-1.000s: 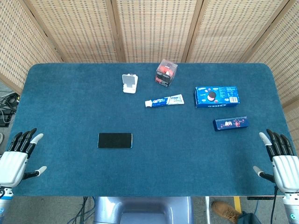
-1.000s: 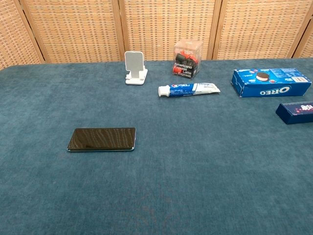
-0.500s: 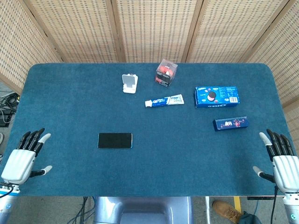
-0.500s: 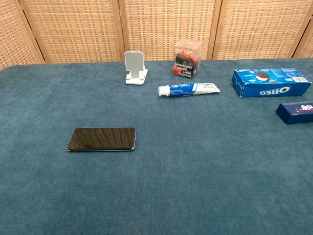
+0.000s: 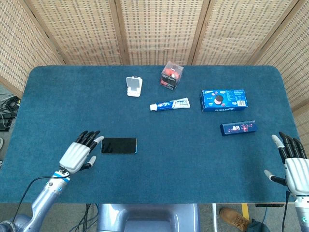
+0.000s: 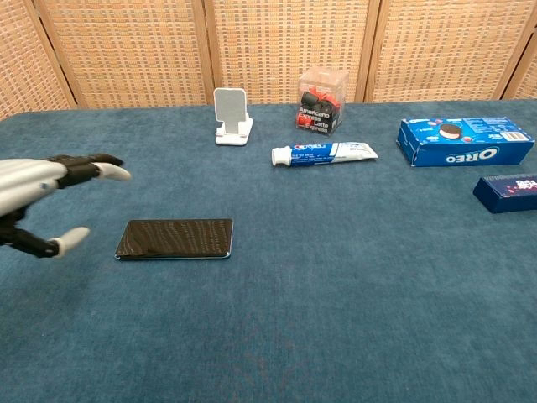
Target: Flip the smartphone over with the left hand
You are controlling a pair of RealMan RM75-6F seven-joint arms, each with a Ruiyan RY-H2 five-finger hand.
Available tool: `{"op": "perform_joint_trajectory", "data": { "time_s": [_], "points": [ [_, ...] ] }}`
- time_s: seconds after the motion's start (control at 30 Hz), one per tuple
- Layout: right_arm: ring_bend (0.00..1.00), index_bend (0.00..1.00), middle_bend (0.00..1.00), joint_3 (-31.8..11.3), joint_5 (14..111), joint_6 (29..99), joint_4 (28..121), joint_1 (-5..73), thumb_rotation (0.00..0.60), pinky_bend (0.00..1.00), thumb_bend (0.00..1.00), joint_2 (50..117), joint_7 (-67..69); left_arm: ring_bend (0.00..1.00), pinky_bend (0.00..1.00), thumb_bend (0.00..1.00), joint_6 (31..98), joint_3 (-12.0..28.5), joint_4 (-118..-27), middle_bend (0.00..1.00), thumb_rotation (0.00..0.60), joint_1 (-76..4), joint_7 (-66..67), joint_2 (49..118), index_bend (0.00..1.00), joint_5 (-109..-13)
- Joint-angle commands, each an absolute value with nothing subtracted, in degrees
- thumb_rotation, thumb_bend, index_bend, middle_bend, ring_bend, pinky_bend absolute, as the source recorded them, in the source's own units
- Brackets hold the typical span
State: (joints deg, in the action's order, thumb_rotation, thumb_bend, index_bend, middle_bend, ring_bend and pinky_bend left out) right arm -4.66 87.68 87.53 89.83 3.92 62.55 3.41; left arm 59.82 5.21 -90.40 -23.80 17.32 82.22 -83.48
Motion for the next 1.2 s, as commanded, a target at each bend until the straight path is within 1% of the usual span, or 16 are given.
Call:
{"op": "perform_joint_trajectory", "data": {
  "time_s": [0.03,0.3,0.4,0.8,1.2],
  "points": [
    [0.00,0.01,0.00,-4.71,87.48,87.29,89.65,4.01,0.600,0.00,0.00,62.62,3.62,0.00,0.00,0.46,56.78,6.43,-87.72,0.00,0.600,-26.37,19.53,85.87,0.00,-80.80],
    [0.00,0.01,0.00,-4.81,87.03,86.93,89.34,4.12,0.600,0.00,0.00,62.69,4.05,0.00,0.00,0.44,53.75,7.24,-82.11,0.00,0.600,-29.45,21.40,92.47,0.00,-76.71],
    [0.00,0.02,0.00,-4.81,86.97,86.83,89.25,4.15,0.600,0.00,0.00,62.69,4.25,0.00,0.00,0.40,53.06,7.23,-80.42,0.00,0.600,-30.09,21.14,94.02,0.00,-75.69],
    [0.00,0.02,0.00,-4.82,86.59,86.18,89.01,4.35,0.600,0.00,0.00,62.52,5.30,0.00,0.00,0.39,52.27,7.70,-76.20,0.00,0.600,-32.42,19.78,97.38,0.00,-72.82],
    [0.00,0.03,0.00,-4.88,86.27,85.82,88.83,4.47,0.600,0.00,0.00,62.42,5.93,0.00,0.00,0.39,51.59,7.72,-73.88,0.00,0.600,-34.09,20.18,100.15,0.00,-70.32]
  ]
}}
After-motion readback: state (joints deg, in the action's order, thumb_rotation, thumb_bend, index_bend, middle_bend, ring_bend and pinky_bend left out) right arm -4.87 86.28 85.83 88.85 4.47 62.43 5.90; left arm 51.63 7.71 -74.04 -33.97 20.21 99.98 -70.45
